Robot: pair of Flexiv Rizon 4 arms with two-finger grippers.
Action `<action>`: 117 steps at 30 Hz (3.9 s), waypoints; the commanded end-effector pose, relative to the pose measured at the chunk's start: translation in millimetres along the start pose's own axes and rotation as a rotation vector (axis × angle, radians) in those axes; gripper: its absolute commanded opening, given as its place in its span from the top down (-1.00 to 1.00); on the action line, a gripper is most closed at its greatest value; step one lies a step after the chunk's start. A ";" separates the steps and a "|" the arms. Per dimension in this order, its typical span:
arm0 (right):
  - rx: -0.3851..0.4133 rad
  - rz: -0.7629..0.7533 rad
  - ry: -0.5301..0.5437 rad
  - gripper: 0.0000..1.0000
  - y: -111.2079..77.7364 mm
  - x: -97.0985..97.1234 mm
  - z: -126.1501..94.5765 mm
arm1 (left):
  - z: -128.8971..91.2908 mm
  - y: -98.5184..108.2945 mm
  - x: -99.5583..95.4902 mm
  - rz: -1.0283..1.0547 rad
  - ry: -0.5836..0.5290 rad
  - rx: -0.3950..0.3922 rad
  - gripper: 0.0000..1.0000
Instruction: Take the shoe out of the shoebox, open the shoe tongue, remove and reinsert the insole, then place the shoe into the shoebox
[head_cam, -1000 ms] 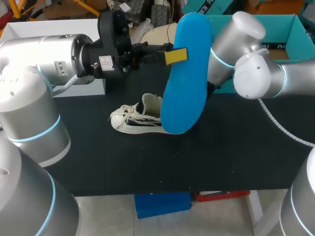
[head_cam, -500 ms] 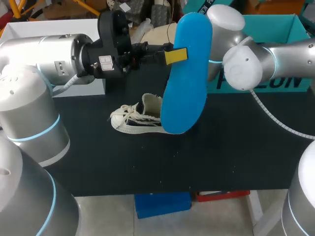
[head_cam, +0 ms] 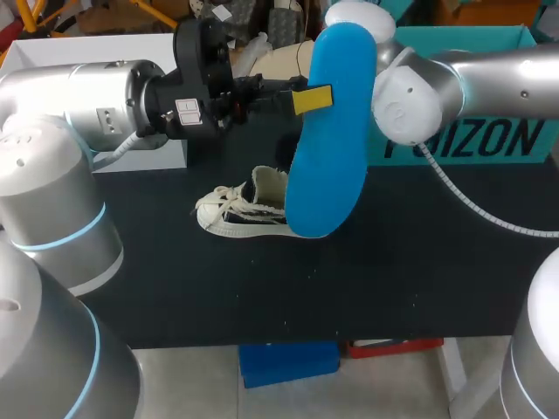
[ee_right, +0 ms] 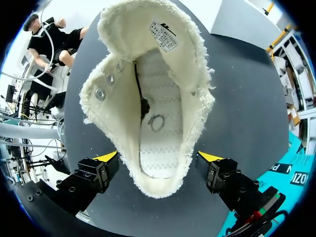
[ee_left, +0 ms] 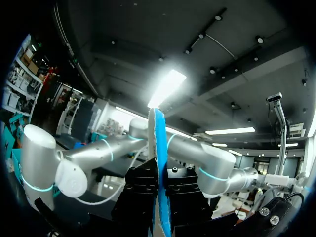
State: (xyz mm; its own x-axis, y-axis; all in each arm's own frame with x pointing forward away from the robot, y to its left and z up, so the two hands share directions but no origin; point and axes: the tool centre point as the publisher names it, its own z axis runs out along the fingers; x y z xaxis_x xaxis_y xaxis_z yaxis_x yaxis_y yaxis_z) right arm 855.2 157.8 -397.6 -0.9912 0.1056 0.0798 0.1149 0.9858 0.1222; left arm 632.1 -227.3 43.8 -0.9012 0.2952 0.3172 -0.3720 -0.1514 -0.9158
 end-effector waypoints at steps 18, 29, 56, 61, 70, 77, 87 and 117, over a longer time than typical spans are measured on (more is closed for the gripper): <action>-0.094 -0.019 -0.081 -1.00 -0.1 1.0 -1.8 | 1.4 1.3 0.4 0.001 -0.003 0.002 1.00; -0.357 -0.033 -0.189 -1.00 -9.0 -3.8 -2.5 | 1.4 1.3 0.4 0.001 -0.003 0.002 1.00; -0.809 -0.166 -0.148 -1.00 -0.6 -14.7 25.2 | 1.4 1.3 0.4 0.001 -0.003 0.002 1.00; -0.852 -0.157 -0.124 -1.00 -0.9 -11.8 34.6 | 1.4 1.3 0.4 0.001 -0.003 0.002 1.00; -0.876 -0.137 -0.100 -1.00 -3.4 -5.4 44.6 | 1.4 1.3 0.4 0.001 -0.003 0.002 1.00; -0.876 -0.130 -0.098 -1.00 -5.9 -4.2 45.0 | 1.4 1.3 0.4 0.001 -0.003 0.002 1.00; -0.814 -0.092 -0.070 -1.00 -23.8 -0.1 36.9 | 1.4 1.3 0.4 0.001 -0.003 0.002 1.00; 0.097 -0.075 -0.002 -1.00 6.0 -37.4 -36.6 | 1.4 1.3 0.4 0.001 -0.003 0.002 1.00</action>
State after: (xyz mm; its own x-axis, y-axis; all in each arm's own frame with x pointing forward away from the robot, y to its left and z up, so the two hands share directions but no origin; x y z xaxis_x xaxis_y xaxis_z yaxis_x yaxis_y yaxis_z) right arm 883.5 144.3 -363.4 -0.9981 0.0365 0.0495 0.0552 0.8864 0.4597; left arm 631.9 -227.2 44.0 -0.9013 0.2949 0.3172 -0.3718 -0.1515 -0.9159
